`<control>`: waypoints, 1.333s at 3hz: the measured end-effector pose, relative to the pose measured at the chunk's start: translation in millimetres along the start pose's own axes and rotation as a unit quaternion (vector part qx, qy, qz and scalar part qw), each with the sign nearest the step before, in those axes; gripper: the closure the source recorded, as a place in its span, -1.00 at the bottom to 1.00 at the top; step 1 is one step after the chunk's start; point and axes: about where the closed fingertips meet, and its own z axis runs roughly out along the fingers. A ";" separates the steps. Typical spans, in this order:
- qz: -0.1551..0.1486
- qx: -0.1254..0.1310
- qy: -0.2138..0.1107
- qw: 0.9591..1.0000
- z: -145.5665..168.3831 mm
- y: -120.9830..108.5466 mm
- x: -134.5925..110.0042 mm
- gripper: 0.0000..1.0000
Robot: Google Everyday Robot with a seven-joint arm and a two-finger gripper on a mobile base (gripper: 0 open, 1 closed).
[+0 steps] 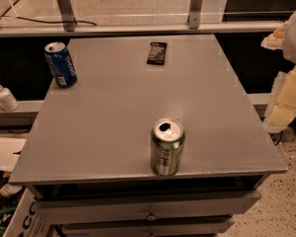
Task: Move rxbar chocolate near pepsi can
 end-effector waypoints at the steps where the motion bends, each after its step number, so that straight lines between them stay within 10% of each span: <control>1: 0.001 0.005 -0.007 1.000 -1.1 -0.6 -1.0 -1.00; 4: 0.053 0.007 -0.111 0.992 75.4 -74.3 -59.2 -1.00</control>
Offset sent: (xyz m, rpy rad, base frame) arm 0.0519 0.0171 -0.0294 0.1758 -0.0530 -0.0539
